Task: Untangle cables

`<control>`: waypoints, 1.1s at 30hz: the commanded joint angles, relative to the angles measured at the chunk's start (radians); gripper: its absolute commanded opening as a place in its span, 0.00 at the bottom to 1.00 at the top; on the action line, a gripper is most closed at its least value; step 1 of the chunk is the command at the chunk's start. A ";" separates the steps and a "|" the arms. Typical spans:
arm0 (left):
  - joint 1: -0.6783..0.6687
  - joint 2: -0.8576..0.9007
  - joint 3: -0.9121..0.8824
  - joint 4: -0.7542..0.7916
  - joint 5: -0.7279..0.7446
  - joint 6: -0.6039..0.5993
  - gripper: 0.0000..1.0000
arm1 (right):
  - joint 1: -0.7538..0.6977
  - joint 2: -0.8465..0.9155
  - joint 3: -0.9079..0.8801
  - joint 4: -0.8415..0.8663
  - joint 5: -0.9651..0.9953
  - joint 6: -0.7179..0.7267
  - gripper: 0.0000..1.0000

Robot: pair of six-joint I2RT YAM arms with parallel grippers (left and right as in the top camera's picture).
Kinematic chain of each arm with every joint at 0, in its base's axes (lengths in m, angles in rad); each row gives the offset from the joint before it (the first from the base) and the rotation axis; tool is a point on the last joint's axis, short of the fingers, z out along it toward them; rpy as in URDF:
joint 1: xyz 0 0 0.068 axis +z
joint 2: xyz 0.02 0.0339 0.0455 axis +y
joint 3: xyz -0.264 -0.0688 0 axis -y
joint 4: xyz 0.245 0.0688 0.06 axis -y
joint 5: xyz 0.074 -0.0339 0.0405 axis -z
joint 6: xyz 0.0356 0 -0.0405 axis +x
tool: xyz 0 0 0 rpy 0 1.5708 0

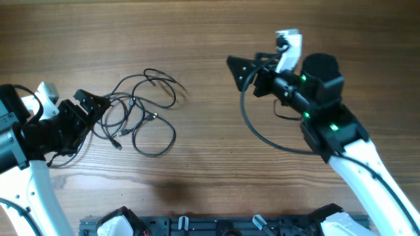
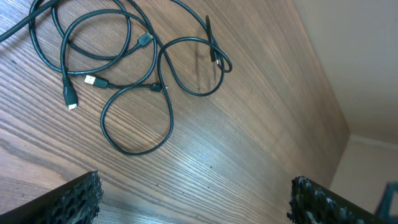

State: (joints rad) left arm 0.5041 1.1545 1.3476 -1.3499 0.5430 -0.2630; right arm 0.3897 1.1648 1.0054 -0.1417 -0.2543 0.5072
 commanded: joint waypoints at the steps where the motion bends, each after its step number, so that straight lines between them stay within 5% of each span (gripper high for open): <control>1: -0.005 0.005 -0.005 -0.002 -0.006 0.024 1.00 | 0.002 -0.127 -0.017 -0.127 0.305 -0.036 1.00; 5: -0.005 0.005 -0.005 -0.002 -0.006 0.024 1.00 | -0.004 -0.285 -0.136 -0.121 0.500 -0.037 1.00; 12: -0.005 0.005 -0.005 -0.002 -0.006 0.024 1.00 | -0.082 -0.634 -0.469 0.145 0.452 -0.047 1.00; 17: -0.005 0.005 -0.005 -0.002 -0.006 0.024 1.00 | -0.089 -0.866 -0.648 0.412 0.377 -0.286 1.00; 25: -0.005 0.005 -0.005 -0.002 -0.006 0.024 1.00 | -0.089 -1.020 -0.674 0.447 0.340 -0.501 1.00; 33: -0.005 0.005 -0.005 -0.002 -0.006 0.024 1.00 | -0.104 -1.153 -0.703 0.447 0.335 -0.534 1.00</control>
State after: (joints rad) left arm 0.5037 1.1557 1.3472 -1.3540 0.5434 -0.2630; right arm 0.2996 0.0719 0.3386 0.3004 0.0971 0.0002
